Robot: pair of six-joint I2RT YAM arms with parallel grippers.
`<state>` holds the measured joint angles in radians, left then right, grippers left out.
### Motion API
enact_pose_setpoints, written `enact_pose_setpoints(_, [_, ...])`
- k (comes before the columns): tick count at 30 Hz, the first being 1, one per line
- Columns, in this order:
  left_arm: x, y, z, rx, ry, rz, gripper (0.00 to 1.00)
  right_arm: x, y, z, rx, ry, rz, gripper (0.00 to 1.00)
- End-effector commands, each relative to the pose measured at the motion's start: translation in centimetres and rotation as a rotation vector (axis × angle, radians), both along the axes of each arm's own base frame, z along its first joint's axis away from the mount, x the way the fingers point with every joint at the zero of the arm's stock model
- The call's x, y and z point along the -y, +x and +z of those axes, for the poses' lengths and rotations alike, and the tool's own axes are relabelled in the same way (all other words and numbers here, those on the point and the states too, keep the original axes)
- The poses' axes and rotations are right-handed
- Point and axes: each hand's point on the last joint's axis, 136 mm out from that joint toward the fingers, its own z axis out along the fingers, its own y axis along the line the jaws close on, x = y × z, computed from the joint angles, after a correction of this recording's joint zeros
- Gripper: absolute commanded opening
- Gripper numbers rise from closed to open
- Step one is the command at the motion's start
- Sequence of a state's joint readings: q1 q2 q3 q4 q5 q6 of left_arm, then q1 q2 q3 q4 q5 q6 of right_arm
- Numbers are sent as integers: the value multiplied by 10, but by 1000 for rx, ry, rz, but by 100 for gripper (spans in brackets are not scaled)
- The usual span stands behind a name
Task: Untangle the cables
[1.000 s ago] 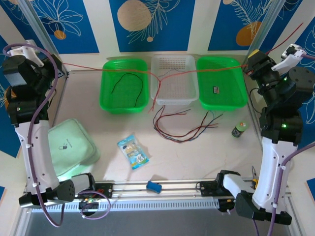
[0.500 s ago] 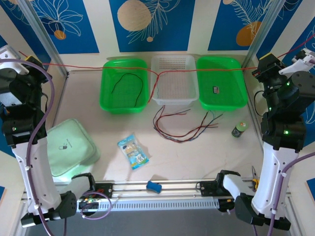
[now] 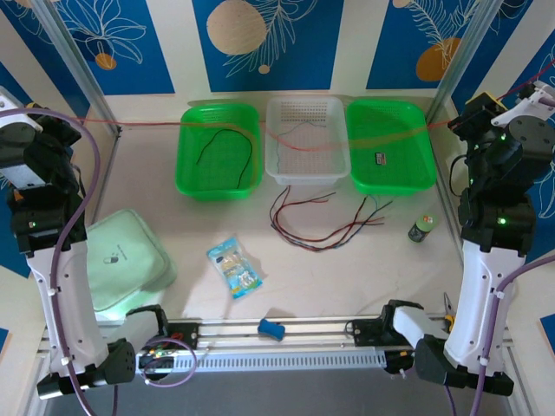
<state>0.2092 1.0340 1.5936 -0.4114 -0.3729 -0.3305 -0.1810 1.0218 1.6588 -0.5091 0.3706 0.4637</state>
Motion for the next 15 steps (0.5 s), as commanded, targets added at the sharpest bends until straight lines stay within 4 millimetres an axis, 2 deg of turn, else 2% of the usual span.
enact_pose_setpoints(1, [-11, -8, 4, 34, 10, 79, 0, 15, -11, 12, 32, -80, -107, 0])
enact_pose_setpoints(4, [-13, -8, 3, 36, 13, 87, 0, 17, -10, 10, 27, -99, -120, 0])
enact_pose_setpoints(9, [-6, -6, 8, 55, 6, 39, 0, 8, -3, 16, 45, -100, -58, 0])
enact_pose_setpoints(13, [0, -7, 18, 106, -5, 7, 0, 0, 1, 23, 63, -91, -8, 0])
enact_pose_setpoints(15, [11, -2, 26, 159, -4, -69, 0, -4, 1, 28, 77, -96, 11, 0])
